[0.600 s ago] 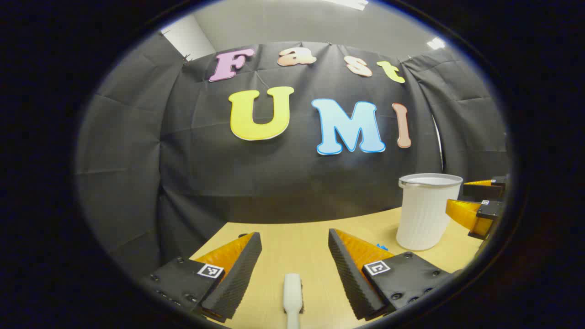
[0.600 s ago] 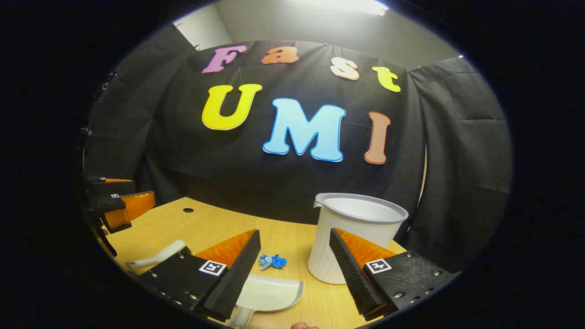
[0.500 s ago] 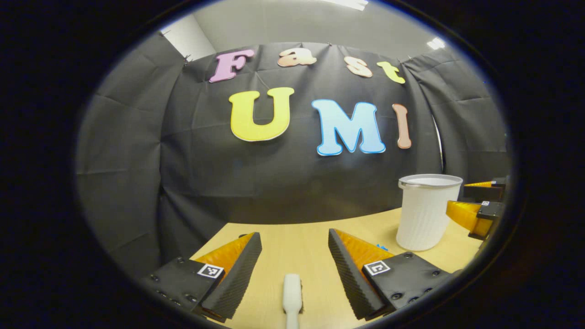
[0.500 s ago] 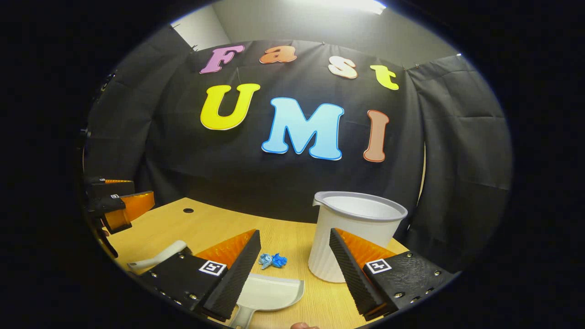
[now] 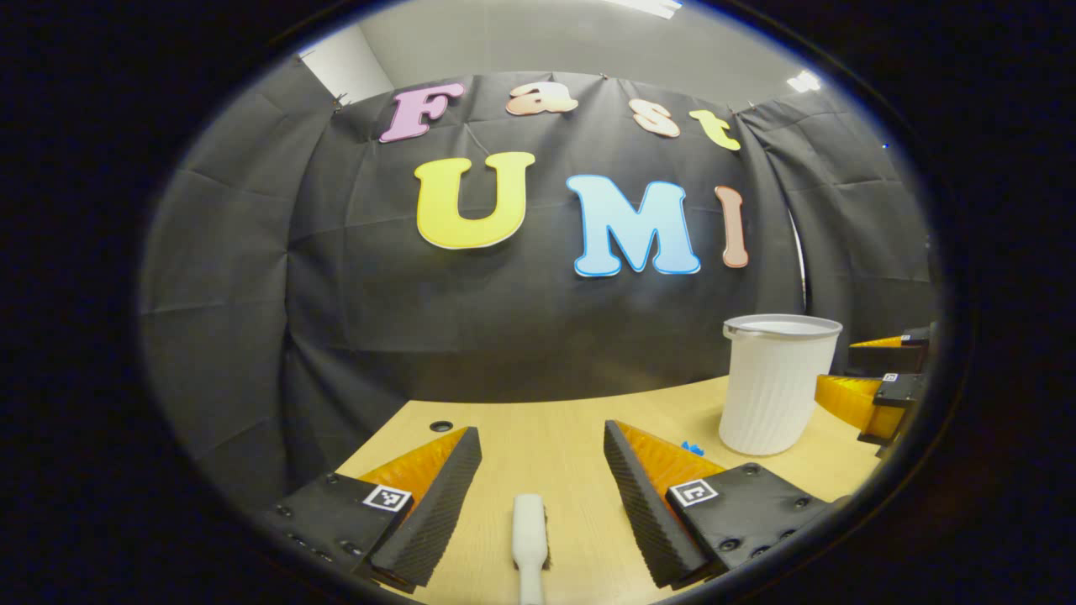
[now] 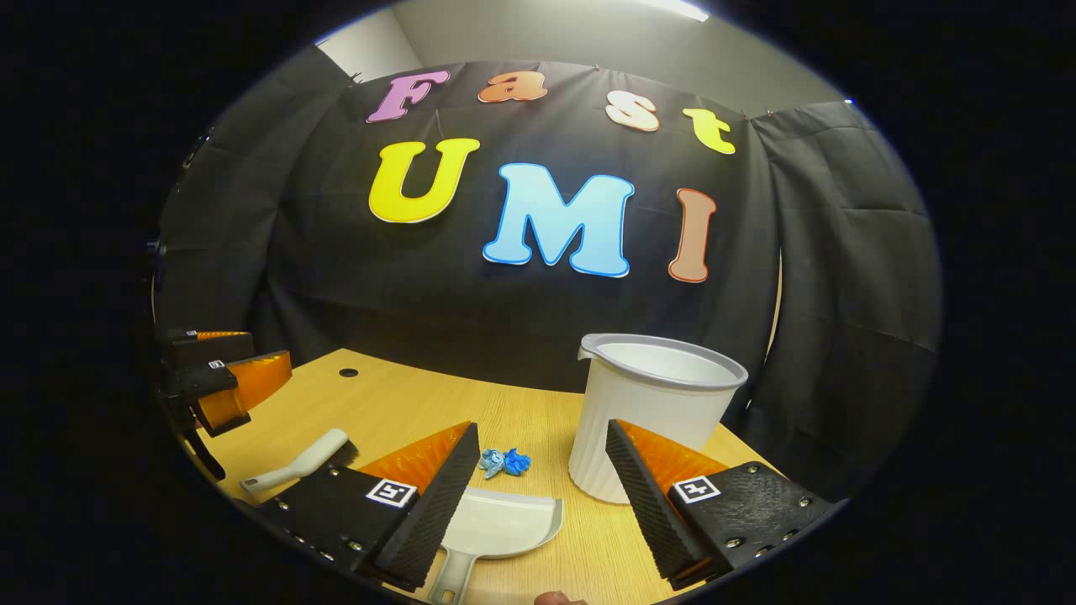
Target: Pick up the small broom and dustpan from the desktop, sweep the trash into the dustpan with the broom, and then empty the trash into the garbage bin.
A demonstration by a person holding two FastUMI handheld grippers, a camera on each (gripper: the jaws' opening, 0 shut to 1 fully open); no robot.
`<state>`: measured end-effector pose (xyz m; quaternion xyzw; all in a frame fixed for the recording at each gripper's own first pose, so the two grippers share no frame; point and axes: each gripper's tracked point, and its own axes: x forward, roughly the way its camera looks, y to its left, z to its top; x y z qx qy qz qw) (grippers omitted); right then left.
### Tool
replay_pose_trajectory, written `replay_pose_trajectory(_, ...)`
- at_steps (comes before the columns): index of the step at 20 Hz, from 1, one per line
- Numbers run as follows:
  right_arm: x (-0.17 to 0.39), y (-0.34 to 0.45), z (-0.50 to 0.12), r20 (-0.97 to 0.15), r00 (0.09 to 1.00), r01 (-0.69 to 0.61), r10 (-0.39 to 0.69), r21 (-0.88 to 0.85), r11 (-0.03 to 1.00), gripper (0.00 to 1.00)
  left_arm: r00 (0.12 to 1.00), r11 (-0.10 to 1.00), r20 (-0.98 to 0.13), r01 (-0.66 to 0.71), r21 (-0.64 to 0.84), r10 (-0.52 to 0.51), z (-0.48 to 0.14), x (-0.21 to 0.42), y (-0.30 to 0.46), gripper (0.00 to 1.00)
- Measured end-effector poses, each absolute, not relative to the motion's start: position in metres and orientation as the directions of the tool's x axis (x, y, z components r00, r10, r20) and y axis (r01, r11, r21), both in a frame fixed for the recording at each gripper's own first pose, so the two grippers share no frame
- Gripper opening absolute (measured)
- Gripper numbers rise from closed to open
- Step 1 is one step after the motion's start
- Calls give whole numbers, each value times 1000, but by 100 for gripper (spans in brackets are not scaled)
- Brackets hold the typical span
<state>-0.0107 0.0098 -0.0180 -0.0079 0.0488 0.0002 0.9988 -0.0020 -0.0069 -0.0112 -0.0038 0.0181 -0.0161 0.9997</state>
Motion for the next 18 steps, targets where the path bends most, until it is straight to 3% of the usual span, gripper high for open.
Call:
replay_pose_trajectory(9,-15,43,-75,-325,940,-82,99,67,994,95,968,998,-241,63,-16,-65,-83,-3,-4,98)
replay_pose_trajectory(18,-29,55,-126,-519,847,-72,120,112,991,95,844,998,-533,47,-41,-62,-176,-2,1,96)
